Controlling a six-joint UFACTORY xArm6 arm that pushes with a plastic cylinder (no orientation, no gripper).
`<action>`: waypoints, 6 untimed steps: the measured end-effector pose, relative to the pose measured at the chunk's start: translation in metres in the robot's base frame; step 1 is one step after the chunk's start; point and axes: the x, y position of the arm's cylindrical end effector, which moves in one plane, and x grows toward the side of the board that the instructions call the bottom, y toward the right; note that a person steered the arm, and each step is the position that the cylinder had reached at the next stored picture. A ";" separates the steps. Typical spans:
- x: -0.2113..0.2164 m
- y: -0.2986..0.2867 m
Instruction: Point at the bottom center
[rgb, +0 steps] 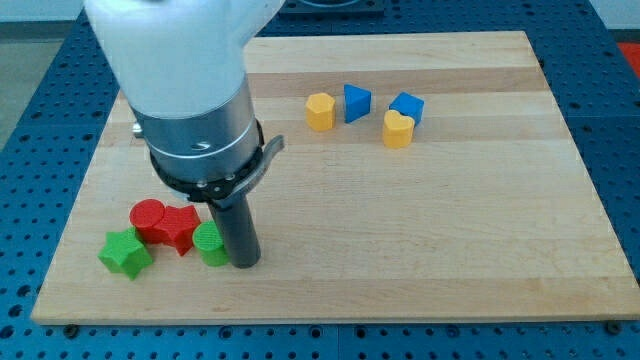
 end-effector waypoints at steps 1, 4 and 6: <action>0.000 -0.006; 0.000 0.000; -0.004 0.076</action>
